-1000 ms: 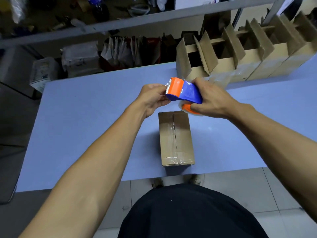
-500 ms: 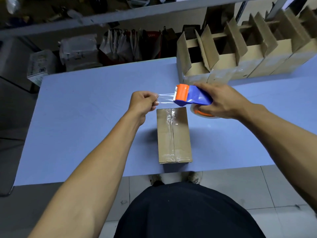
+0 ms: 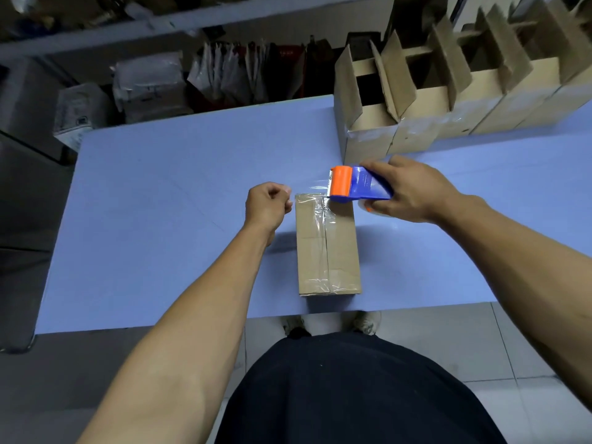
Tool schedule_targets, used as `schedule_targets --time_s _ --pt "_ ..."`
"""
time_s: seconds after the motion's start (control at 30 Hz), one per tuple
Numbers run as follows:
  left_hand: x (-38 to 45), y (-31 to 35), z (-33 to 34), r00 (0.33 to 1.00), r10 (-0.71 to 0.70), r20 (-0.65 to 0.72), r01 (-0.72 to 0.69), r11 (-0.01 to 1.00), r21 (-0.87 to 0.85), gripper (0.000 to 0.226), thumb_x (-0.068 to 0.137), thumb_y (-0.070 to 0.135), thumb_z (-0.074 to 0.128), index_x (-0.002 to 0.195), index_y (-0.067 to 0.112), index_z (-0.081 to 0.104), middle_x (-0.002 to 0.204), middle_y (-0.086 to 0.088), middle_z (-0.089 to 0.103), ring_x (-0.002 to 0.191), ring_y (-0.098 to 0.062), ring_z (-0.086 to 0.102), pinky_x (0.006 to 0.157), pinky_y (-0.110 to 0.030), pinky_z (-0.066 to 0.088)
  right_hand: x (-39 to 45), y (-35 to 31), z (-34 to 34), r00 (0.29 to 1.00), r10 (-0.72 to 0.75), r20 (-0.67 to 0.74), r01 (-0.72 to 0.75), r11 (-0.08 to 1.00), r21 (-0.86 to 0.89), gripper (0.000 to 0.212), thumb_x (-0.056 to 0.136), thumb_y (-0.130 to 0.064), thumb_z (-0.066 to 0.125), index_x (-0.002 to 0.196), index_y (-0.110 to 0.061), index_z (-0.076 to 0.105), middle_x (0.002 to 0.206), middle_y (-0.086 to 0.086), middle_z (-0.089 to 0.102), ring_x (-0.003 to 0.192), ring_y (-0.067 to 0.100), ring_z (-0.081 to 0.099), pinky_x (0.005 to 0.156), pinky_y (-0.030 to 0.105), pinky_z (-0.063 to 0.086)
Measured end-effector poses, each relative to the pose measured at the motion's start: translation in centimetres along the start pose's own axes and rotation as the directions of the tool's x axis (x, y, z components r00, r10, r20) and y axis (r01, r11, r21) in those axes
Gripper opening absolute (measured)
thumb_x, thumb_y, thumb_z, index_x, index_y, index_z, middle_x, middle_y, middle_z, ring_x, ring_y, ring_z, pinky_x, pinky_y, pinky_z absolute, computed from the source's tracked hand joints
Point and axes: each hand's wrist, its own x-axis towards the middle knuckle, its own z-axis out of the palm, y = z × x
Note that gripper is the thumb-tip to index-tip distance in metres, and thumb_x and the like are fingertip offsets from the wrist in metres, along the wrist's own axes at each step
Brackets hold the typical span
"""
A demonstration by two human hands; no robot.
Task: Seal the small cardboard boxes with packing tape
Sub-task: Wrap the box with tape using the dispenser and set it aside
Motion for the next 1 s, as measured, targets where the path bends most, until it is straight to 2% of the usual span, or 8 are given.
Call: schedule_targets --time_s 0.23,0.37,0.57,0.7,0.8,0.87,0.93,1.0 --pt "-0.2 -0.4 1.1 0.995 0.077 -0.060 -0.070 0.991 0.114 0.013 0.097 0.013 0.058 0.088 0.012 0.067 0.078 -0.001 0.065 0.069 -0.012 0.061 0.079 -0.029 0.056 -0.2 0.3 0.3 0.999 0.030 0.025 -0.030 1.000 -0.002 0.066 0.085 -0.049 0.070 0.141 -0.033 0.039 0.105 0.009 0.058 0.094 0.031 0.057 0.075 0.036 0.050" --pt "-0.6 -0.8 2.2 0.990 0.106 -0.095 -0.090 0.984 0.157 0.013 0.097 0.014 0.056 0.087 0.014 0.065 0.083 -0.003 0.067 0.076 -0.016 0.061 0.073 -0.024 0.050 -0.3 0.6 0.4 0.999 0.045 0.030 -0.045 0.999 -0.004 0.069 0.085 -0.050 0.070 0.143 -0.032 0.039 0.106 0.009 0.057 0.095 0.031 0.056 0.072 0.032 0.043" --pt "-1.2 -2.0 3.6 0.991 0.059 -0.123 -0.045 0.993 0.111 0.016 0.100 0.024 0.055 0.090 0.014 0.062 0.084 0.005 0.063 0.087 -0.019 0.061 0.082 -0.031 0.049 -0.9 0.6 1.0 0.996 0.089 0.020 -0.089 0.996 0.026 0.069 0.084 -0.050 0.070 0.143 -0.031 0.040 0.099 0.004 0.051 0.092 0.029 0.054 0.070 0.029 0.035" --pt "-1.3 -1.8 3.5 0.995 0.021 -0.099 -0.009 0.992 0.123 0.023 0.101 0.031 0.052 0.098 0.012 0.065 0.093 0.001 0.066 0.101 -0.025 0.064 0.090 -0.035 0.051 -0.9 0.3 1.4 0.994 0.105 0.009 -0.105 0.994 0.034 0.069 0.084 -0.048 0.070 0.144 -0.031 0.040 0.094 0.001 0.046 0.088 0.028 0.052 0.069 0.028 0.034" --pt "-0.8 -1.7 3.3 0.994 -0.085 -0.061 0.095 0.978 0.185 0.040 0.100 0.037 0.054 0.130 0.011 0.055 0.129 -0.011 0.062 0.123 -0.032 0.056 0.103 -0.040 0.046 -1.1 0.5 1.6 0.993 0.116 0.019 -0.117 0.992 0.055 0.070 0.083 -0.046 0.070 0.144 -0.032 0.039 0.094 0.002 0.047 0.088 0.028 0.052 0.068 0.029 0.035" --pt "-0.6 -1.8 2.6 0.985 -0.150 -0.085 0.165 0.962 0.218 0.049 0.100 0.033 0.054 0.143 0.012 0.043 0.133 -0.012 0.059 0.124 -0.032 0.057 0.105 -0.041 0.045 -1.3 0.7 1.7 0.992 0.125 0.017 -0.126 0.989 0.078 0.069 0.083 -0.045 0.071 0.144 -0.032 0.040 0.093 0.004 0.048 0.088 0.030 0.052 0.067 0.031 0.038" --pt "-1.1 -1.8 2.2 0.982 -0.087 -0.167 0.117 0.977 0.179 0.035 0.102 0.027 0.048 0.133 0.012 0.052 0.122 -0.010 0.065 0.115 -0.030 0.062 0.099 -0.038 0.048 -1.4 0.7 1.8 0.992 0.127 0.012 -0.128 0.989 0.071 0.071 0.083 -0.045 0.071 0.145 -0.031 0.039 0.094 0.005 0.049 0.089 0.032 0.053 0.068 0.031 0.039" --pt "-2.6 -1.1 2.3 0.973 0.084 -0.217 -0.033 0.972 0.233 0.029 0.103 0.022 0.045 0.127 0.010 0.057 0.124 -0.006 0.062 0.114 -0.023 0.059 0.095 -0.027 0.044 -1.3 0.6 1.9 0.992 0.127 0.012 -0.128 0.990 0.060 0.073 0.083 -0.046 0.071 0.147 -0.030 0.038 0.096 0.005 0.049 0.091 0.032 0.054 0.069 0.031 0.040"
